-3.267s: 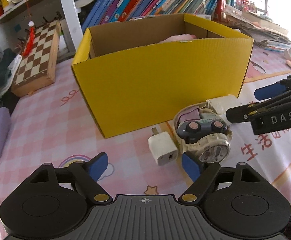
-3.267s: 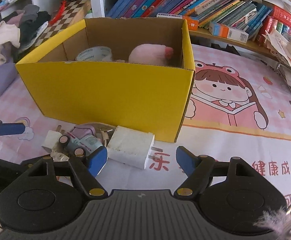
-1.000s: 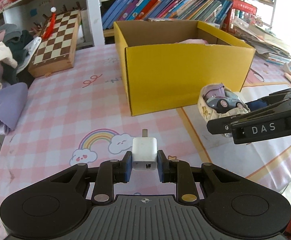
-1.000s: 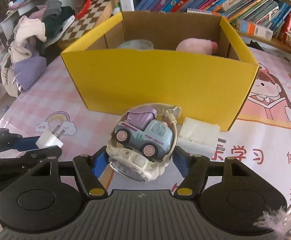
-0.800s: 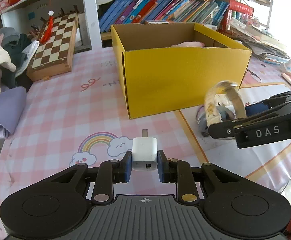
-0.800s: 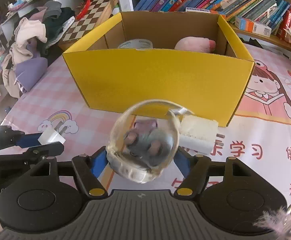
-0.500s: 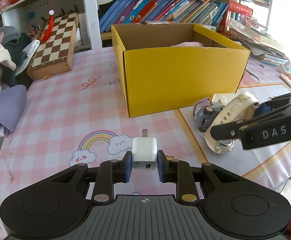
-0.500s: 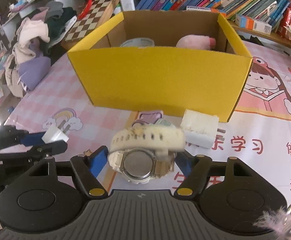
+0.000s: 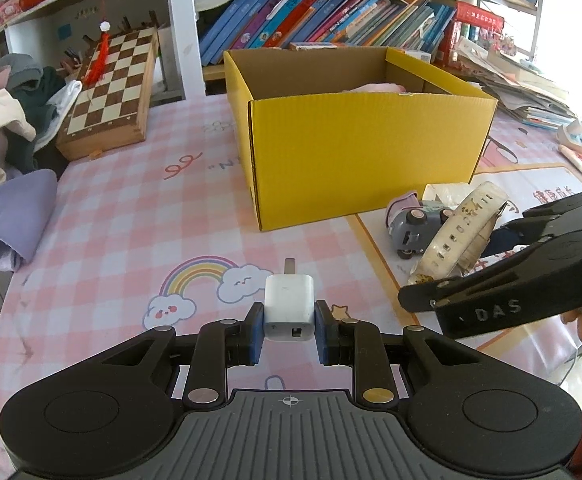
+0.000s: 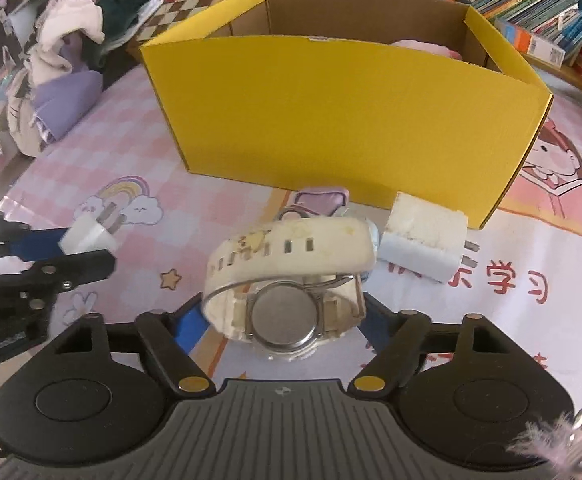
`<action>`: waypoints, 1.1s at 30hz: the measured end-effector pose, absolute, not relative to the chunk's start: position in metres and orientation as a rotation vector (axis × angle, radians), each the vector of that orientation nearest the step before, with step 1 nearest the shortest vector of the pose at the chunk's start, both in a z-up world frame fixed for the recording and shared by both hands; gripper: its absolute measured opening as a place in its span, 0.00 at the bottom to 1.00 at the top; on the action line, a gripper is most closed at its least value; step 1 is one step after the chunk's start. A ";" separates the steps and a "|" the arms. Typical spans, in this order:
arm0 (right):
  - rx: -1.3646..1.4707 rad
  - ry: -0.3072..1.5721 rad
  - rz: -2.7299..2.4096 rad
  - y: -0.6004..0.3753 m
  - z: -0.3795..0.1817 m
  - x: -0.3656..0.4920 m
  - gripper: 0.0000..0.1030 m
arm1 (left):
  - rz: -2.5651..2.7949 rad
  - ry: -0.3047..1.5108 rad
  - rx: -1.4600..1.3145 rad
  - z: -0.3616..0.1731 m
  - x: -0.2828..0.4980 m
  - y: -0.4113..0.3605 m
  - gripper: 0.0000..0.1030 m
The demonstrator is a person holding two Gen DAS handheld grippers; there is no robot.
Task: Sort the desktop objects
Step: 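Lift the charger plug and wristwatch up over the yellow box with both grippers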
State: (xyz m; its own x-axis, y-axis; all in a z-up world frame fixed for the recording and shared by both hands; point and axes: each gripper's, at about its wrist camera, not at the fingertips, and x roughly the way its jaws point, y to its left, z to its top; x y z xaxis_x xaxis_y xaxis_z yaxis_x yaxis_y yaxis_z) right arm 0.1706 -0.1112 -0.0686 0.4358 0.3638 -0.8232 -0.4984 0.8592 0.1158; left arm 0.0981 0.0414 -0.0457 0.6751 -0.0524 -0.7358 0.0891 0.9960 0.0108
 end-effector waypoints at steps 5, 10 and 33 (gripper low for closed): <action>-0.181 0.980 0.537 -0.111 -0.068 0.167 0.59 | -0.076 0.821 0.043 -0.044 0.096 0.043 0.23; -0.166 0.968 0.523 -0.120 -0.059 0.162 0.59 | -0.096 0.805 0.043 -0.040 0.093 0.039 0.23; -0.099 0.834 0.474 -0.163 -0.013 0.142 0.59 | -0.222 0.685 0.079 -0.005 0.084 0.001 0.23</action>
